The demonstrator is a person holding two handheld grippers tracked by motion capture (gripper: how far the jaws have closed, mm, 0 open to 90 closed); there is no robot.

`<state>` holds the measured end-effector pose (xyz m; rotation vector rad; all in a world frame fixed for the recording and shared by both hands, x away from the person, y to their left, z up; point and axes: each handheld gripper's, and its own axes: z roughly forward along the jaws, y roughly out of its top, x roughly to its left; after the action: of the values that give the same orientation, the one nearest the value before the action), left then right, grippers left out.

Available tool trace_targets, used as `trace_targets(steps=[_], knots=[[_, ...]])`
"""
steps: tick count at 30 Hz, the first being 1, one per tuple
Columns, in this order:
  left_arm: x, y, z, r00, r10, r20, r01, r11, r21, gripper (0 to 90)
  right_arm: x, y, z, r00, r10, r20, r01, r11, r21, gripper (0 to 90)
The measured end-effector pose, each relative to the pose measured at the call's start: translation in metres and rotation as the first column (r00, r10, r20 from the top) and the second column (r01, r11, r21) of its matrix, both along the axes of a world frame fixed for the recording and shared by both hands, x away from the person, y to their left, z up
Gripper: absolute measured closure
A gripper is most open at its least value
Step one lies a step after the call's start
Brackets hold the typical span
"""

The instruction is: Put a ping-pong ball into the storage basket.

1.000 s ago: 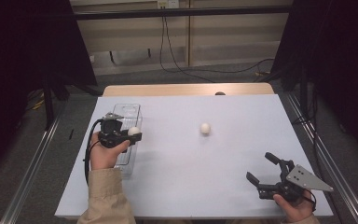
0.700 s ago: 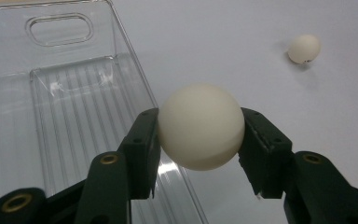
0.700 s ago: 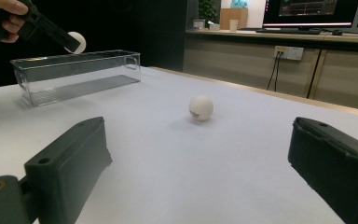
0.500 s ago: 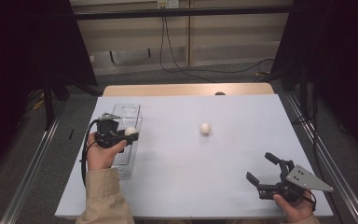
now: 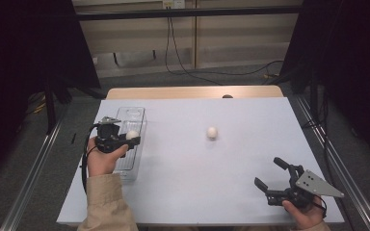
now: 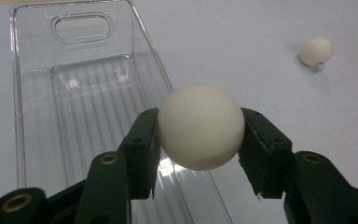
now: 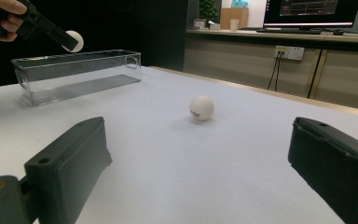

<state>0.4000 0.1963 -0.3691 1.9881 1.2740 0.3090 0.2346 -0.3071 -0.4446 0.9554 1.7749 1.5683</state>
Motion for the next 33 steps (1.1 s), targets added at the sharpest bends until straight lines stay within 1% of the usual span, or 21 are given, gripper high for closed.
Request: trace_targets(steps=[12,14,16,18,23,25,30,33], knots=[[0.000,0.006,-0.001,0.9997,0.025,0.000,-0.025,0.9997,0.003,51.0,0.000,0.000,0.000,1.0000,0.001,0.000,-0.001,1.000,-0.002,4.3],[0.000,0.007,-0.001,0.9996,0.028,0.000,-0.028,0.9996,0.009,51.0,0.000,0.000,0.000,1.0000,0.000,0.000,0.000,1.000,-0.002,4.3],[0.000,0.008,-0.003,0.9991,0.042,-0.003,-0.042,0.9989,0.022,51.0,0.000,0.000,0.000,1.0000,0.001,0.000,-0.001,1.000,-0.003,4.3],[0.001,0.010,-0.004,0.9991,0.042,-0.007,-0.041,0.9989,0.021,51.0,0.000,0.000,0.000,1.0000,0.001,0.000,-0.001,1.000,-0.001,4.3],[0.001,0.011,-0.005,0.9985,0.055,-0.006,-0.054,0.9978,0.038,51.0,0.000,0.000,0.000,1.0000,0.001,0.000,-0.001,1.000,-0.002,4.3],[0.001,0.011,-0.006,0.9984,0.057,-0.006,-0.057,0.9977,0.037,51.0,0.000,0.000,0.000,1.0000,0.001,0.000,-0.001,1.000,-0.002,4.3],[0.002,0.012,-0.008,0.9979,0.064,-0.012,-0.064,0.9966,0.053,51.0,0.000,0.000,0.000,1.0000,0.000,0.000,0.000,1.000,0.001,4.2],[0.003,0.012,-0.009,0.9978,0.066,-0.009,-0.065,0.9962,0.058,51.0,0.000,0.000,0.000,1.0000,0.000,0.000,0.000,1.000,0.001,4.3]])
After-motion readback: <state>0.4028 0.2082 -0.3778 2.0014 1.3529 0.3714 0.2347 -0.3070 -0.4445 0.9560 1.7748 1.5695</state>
